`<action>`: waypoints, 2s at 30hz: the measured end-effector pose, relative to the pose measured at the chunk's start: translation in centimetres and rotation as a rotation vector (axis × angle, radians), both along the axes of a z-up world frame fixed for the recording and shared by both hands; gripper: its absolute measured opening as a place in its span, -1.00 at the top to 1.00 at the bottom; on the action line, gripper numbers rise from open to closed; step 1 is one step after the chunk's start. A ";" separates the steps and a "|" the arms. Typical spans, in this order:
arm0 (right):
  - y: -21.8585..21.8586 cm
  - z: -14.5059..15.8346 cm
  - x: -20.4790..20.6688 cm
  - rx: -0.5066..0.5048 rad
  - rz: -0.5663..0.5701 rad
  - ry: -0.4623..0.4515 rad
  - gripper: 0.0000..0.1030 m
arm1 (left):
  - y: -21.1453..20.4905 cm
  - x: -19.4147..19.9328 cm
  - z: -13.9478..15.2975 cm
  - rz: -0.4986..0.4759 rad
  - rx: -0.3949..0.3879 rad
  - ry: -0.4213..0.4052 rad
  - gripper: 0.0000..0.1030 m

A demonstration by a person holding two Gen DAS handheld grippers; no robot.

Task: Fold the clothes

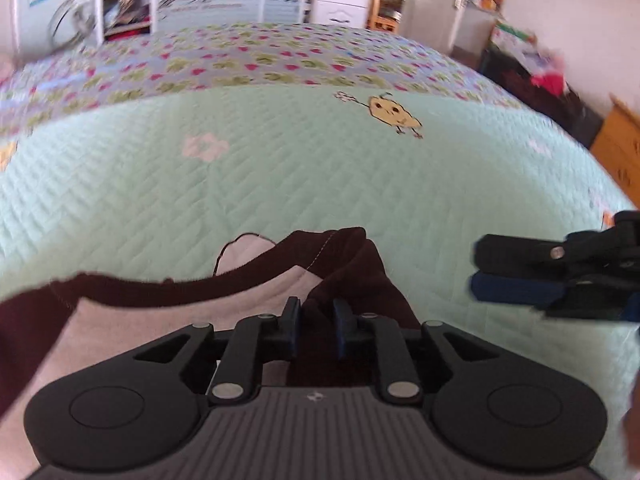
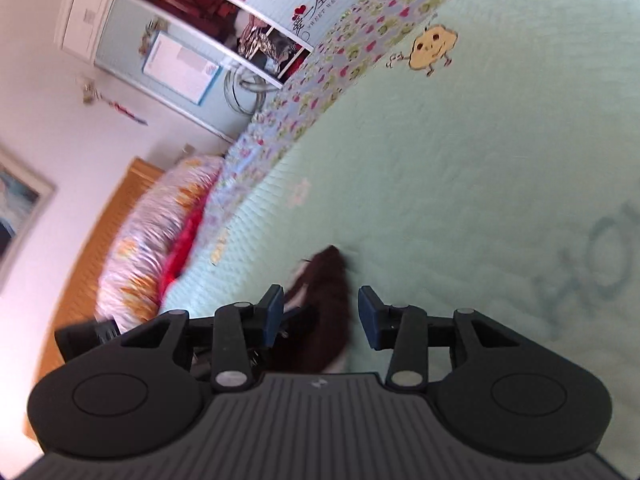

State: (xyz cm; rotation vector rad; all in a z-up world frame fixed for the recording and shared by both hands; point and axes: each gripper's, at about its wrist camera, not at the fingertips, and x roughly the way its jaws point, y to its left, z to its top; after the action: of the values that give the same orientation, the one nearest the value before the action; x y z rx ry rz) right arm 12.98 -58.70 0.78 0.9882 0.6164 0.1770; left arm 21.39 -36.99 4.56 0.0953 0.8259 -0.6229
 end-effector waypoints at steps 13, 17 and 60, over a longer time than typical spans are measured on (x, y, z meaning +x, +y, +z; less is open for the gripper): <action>1.3 -7.1 4.1 0.437 -0.061 0.152 0.95 | 6.3 1.1 1.3 0.121 -0.265 0.114 0.53; 1.9 -6.3 4.7 0.356 -0.036 0.142 0.95 | 11.4 -0.5 2.5 0.150 -0.273 0.119 0.53; 4.7 -4.2 3.6 -0.005 -0.011 0.042 0.97 | 22.1 -3.6 0.2 -0.222 -0.100 0.355 0.95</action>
State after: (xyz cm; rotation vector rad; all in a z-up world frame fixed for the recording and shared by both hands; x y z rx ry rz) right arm 16.58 -54.03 -3.40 0.9923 0.6488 0.1451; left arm 17.81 -14.86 4.75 -0.0162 1.1342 -0.9052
